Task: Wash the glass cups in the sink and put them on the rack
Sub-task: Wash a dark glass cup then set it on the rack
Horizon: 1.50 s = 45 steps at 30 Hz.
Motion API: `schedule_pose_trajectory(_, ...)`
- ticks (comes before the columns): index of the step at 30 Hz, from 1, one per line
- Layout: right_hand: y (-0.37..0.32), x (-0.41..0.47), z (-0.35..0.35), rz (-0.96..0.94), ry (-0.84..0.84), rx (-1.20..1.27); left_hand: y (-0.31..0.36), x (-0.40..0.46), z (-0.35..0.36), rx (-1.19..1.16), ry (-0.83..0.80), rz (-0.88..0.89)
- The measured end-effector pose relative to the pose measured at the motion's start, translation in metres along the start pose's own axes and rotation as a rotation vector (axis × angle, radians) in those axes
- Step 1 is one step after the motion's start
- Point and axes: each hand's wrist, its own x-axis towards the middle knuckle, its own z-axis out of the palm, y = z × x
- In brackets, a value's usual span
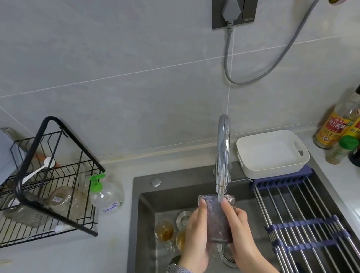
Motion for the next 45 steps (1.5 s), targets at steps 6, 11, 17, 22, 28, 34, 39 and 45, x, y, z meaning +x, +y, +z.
schedule_pose_trajectory(6,0.003,0.007,-0.005,0.003,-0.028,-0.002,-0.012,0.005,-0.005,0.09,0.114,0.043)
schedule_pose_trajectory(11,0.005,0.01,-0.01,0.054,-0.189,0.109,-0.019,0.008,-0.001,0.296,0.196,0.244)
schedule_pose_trajectory(17,-0.001,0.014,-0.018,0.177,-0.163,0.363,-0.023,0.003,-0.009,0.501,0.012,0.304)
schedule_pose_trajectory(22,-0.002,0.01,-0.022,0.144,-0.287,0.219,-0.021,0.005,-0.019,0.253,-0.19,0.062)
schedule_pose_trajectory(28,0.015,0.015,-0.036,-0.126,-0.395,-0.083,-0.02,0.002,-0.026,0.348,-0.275,0.104)
schedule_pose_trajectory(34,0.026,0.023,-0.033,-0.227,-0.248,-0.172,-0.035,-0.004,-0.036,0.197,-0.302,0.108)
schedule_pose_trajectory(39,0.033,0.026,-0.041,-0.319,-0.191,-0.31,-0.035,0.004,-0.056,0.092,-0.104,0.006)
schedule_pose_trajectory(45,0.032,0.028,-0.042,-0.33,-0.209,-0.406,-0.032,0.01,-0.059,0.13,-0.086,-0.008)
